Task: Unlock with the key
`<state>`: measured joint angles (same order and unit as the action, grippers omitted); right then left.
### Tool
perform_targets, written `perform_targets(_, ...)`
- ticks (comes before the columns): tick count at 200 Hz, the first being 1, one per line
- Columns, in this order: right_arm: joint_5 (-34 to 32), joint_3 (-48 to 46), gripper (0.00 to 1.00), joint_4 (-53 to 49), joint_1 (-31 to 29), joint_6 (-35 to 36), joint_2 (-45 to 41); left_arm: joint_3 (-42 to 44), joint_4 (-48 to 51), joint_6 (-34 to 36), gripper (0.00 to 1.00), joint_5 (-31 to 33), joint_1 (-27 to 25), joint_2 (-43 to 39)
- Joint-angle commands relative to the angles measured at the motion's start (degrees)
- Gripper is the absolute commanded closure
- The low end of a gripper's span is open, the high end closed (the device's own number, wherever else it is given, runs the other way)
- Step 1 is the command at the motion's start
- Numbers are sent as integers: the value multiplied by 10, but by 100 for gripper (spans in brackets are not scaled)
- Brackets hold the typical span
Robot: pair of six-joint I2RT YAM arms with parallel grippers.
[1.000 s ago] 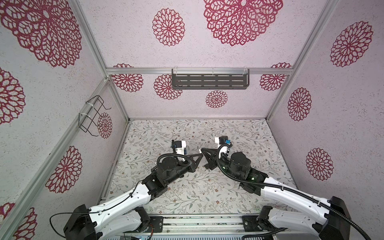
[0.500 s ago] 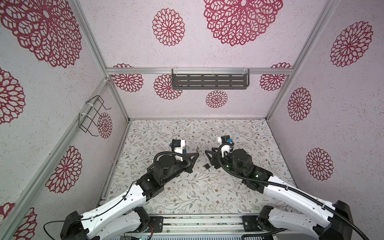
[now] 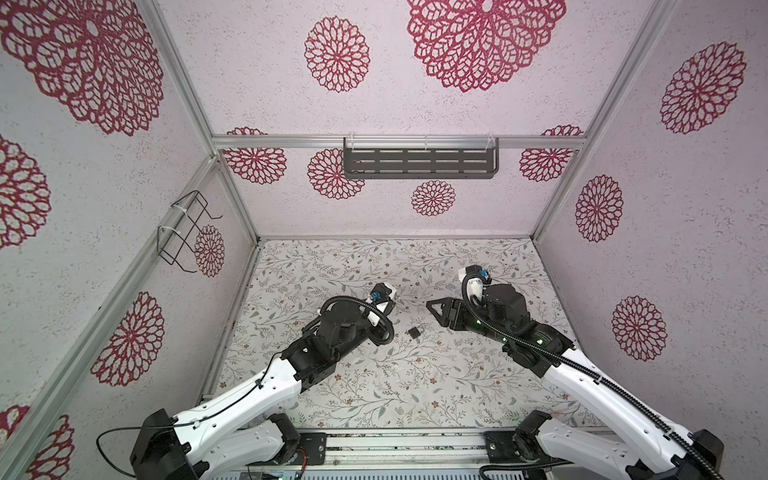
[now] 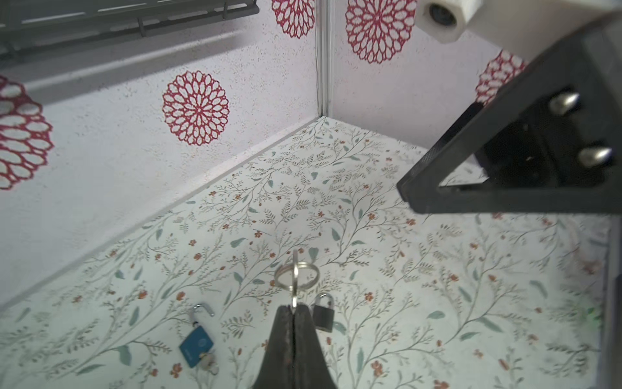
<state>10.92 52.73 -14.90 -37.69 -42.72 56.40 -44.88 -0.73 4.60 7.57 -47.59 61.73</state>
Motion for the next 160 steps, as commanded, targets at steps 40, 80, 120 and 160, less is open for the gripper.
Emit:
perform_targets(40, 99, 21, 48, 83, 18, -169, 15, 40, -107, 230, 100, 45, -20, 19)
perform_targets(80, 137, 30, 55, 130, 16, -211, 57, 38, -110, 272, 100, 45, -29, 25)
perform_targets(120, 148, 59, 54, 133, 6, -214, 89, 30, -117, 303, 100, 49, -35, 41)
perform_targets(160, 154, 65, 56, 137, 4, -218, 115, 22, -123, 311, 100, 52, -39, 49)
